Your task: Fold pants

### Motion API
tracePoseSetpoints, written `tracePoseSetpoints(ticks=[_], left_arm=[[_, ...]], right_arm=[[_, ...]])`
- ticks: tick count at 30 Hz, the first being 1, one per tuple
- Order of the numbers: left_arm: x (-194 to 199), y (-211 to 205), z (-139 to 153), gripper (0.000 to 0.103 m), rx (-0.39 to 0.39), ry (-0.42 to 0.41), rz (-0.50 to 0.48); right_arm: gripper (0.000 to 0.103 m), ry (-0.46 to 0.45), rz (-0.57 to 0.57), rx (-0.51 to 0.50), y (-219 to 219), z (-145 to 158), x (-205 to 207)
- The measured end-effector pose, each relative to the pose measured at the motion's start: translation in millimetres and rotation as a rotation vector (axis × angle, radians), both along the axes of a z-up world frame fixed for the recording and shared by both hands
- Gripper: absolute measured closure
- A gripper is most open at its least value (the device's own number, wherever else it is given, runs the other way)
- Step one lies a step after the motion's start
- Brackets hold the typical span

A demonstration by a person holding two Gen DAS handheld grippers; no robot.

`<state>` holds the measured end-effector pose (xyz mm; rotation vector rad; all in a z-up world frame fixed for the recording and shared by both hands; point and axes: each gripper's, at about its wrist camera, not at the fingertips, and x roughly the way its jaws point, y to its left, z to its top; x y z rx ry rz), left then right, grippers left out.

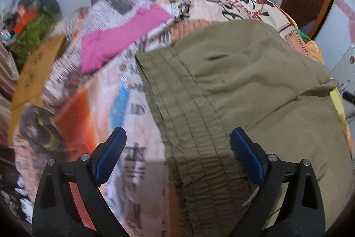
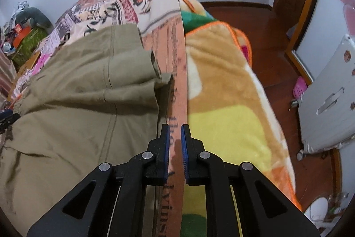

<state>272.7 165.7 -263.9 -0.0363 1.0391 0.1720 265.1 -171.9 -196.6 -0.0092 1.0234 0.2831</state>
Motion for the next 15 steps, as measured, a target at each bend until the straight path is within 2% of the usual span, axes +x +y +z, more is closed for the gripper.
tracePoseSetpoints(ticks=[3,4,10,13,15], left_arm=[[2.4,4.6,13.4,0.006,-0.007,-0.027,-0.004],[4.3,6.5,17.0,0.006,-0.011,-0.034,-0.002],[23.6,19.9,18.7,0.006,-0.035,-0.019,0.021],[30.8,22.6,6.3,0.006,-0.096,0.031,0.018],[33.2,20.9,-1.0,0.006,-0.098,0.052,0.013]], right_arm=[[0.064,-0.043,0.015,0.01,7.2,11.5,7.8],[0.059,-0.059,0.02,0.012,10.2,14.7,9.9],[0.059,-0.087,0.083,0.008,33.5,17.5,30.1],[0.059,-0.057,0.121,0.018,40.9,5.6,44.6],[0.059,-0.01,0.142,0.013,44.9,-6.0,54.0]])
